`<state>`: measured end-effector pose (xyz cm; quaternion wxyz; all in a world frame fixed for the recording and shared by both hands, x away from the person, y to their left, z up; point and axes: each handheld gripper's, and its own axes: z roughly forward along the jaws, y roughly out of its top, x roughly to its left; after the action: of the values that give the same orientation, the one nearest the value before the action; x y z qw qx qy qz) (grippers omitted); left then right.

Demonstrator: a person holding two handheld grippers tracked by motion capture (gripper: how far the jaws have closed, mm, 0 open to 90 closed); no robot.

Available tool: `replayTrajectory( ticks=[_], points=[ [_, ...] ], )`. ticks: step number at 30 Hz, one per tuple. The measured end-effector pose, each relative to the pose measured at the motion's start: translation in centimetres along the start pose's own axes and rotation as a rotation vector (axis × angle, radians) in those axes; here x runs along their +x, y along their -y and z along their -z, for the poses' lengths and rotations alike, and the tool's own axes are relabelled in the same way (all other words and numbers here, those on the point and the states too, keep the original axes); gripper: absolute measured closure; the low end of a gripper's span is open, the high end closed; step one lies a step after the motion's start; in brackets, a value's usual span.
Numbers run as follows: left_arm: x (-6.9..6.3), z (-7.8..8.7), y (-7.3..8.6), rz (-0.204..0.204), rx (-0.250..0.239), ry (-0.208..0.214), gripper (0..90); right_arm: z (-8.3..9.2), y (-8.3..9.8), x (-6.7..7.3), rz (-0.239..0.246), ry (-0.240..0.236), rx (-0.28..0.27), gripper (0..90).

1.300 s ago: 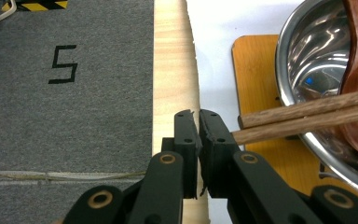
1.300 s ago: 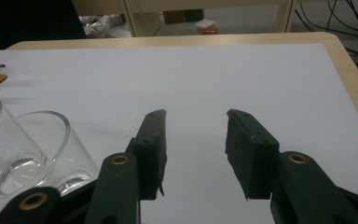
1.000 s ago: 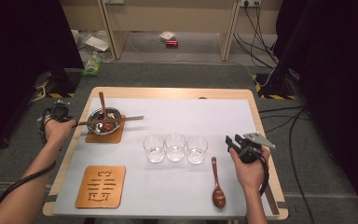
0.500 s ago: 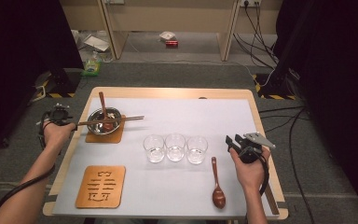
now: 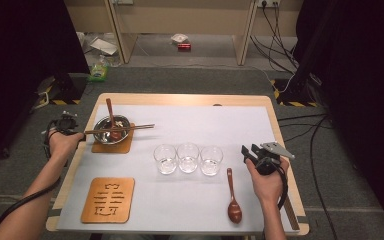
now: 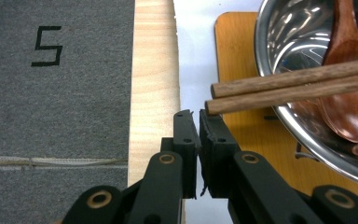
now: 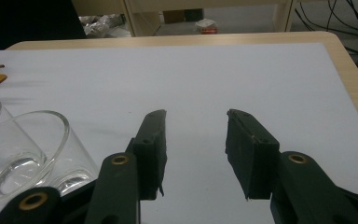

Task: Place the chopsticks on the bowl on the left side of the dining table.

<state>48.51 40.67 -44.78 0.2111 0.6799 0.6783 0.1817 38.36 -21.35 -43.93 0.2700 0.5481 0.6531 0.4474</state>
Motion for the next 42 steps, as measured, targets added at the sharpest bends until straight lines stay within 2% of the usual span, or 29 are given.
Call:
replayTrajectory(
  ticks=[8,19,26,28,34,38,39,40,42],
  points=[
    [-0.1,-0.4,-0.5,-0.007,0.010,-0.003,84.4,0.1,0.0,-0.2,-0.003,0.006,-0.001,58.3],
    [-0.3,-0.4,-0.7,-0.017,0.000,0.000,84.0,0.2,-0.1,-0.2,0.003,0.009,0.004,58.3],
    [-0.3,0.7,0.0,-0.035,-0.016,0.011,83.7,0.3,-0.1,-0.3,0.003,0.015,0.006,58.2],
    [-0.3,1.1,0.5,-0.025,-0.028,0.014,83.5,0.2,-0.1,-0.2,0.003,0.004,-0.003,58.3],
    [-0.3,2.0,1.1,-0.033,-0.048,0.026,83.1,0.2,-0.1,-0.1,0.002,0.006,-0.002,58.2],
    [-0.5,2.7,1.3,-0.036,-0.072,0.035,82.6,0.2,-0.1,-0.1,0.008,0.005,0.003,58.2],
    [-0.7,2.8,1.3,-0.023,-0.088,0.038,82.4,0.2,-0.1,-0.1,0.006,0.003,0.003,58.2],
    [-0.8,3.0,1.2,-0.032,-0.084,0.045,82.3,0.2,-0.1,-0.1,0.009,0.003,0.002,58.2],
    [-1.3,3.4,1.1,-0.031,-0.106,0.051,82.0,0.2,-0.1,-0.1,0.006,0.004,0.004,58.2]
  ],
)
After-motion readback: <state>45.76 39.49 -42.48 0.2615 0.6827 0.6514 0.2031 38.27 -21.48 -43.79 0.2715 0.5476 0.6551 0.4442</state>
